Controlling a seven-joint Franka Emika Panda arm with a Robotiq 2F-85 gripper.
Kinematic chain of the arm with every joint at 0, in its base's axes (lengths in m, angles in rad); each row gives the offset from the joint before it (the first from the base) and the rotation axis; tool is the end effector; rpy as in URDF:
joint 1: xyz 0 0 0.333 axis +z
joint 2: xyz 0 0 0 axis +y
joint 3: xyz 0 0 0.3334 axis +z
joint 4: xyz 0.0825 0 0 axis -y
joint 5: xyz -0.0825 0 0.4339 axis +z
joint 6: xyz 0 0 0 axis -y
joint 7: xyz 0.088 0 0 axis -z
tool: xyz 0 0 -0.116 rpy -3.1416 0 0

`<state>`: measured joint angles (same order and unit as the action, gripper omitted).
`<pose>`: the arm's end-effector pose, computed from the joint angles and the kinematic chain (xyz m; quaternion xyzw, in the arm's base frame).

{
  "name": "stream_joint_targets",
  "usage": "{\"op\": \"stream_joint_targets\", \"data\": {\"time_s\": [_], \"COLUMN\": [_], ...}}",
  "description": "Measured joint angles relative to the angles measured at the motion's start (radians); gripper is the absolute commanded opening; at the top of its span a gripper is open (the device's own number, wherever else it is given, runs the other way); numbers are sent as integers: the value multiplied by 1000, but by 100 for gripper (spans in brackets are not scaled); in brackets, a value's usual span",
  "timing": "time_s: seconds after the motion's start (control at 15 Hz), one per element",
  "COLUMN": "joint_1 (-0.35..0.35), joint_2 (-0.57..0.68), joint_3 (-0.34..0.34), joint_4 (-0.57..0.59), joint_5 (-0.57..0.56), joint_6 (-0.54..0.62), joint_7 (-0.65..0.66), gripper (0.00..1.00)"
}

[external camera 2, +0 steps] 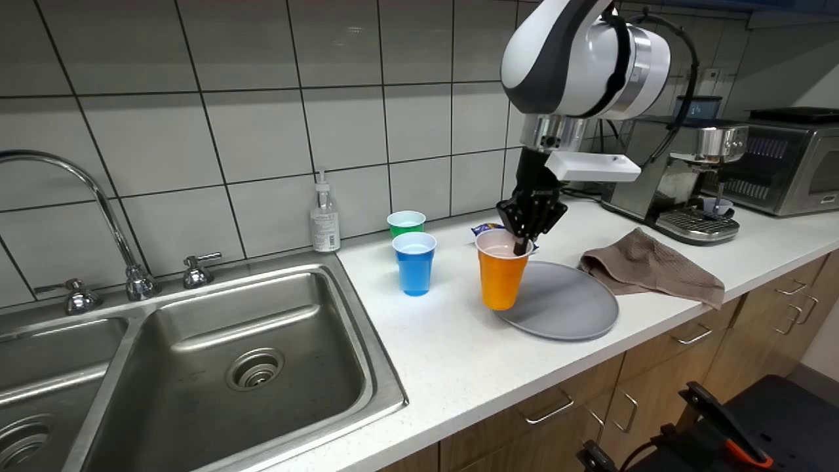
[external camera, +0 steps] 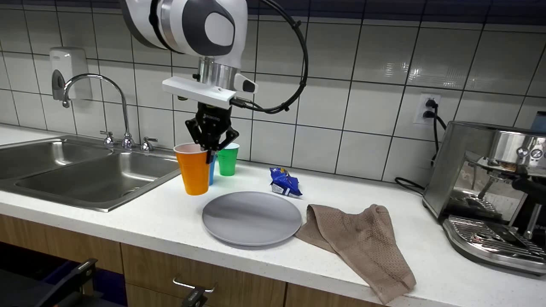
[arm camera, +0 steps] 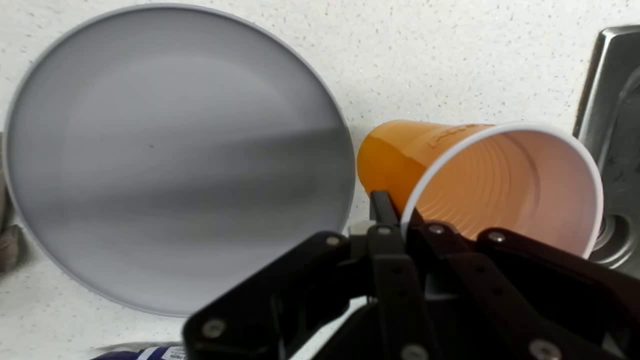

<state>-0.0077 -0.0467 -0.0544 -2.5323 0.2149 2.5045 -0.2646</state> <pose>0.4861 -0.0304 0.2620 -0.9977 -0.0153 -0.0198 0.0635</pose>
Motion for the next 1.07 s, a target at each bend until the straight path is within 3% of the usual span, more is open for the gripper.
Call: {"op": "stream_joint_targets", "data": {"time_s": [1.07], "joint_1": [-65], "joint_2": [39], "joint_3": [-73], "joint_4": [-20], "joint_5": [-59], "joint_6": [-10], "joint_7": [0], "gripper": [1]}}
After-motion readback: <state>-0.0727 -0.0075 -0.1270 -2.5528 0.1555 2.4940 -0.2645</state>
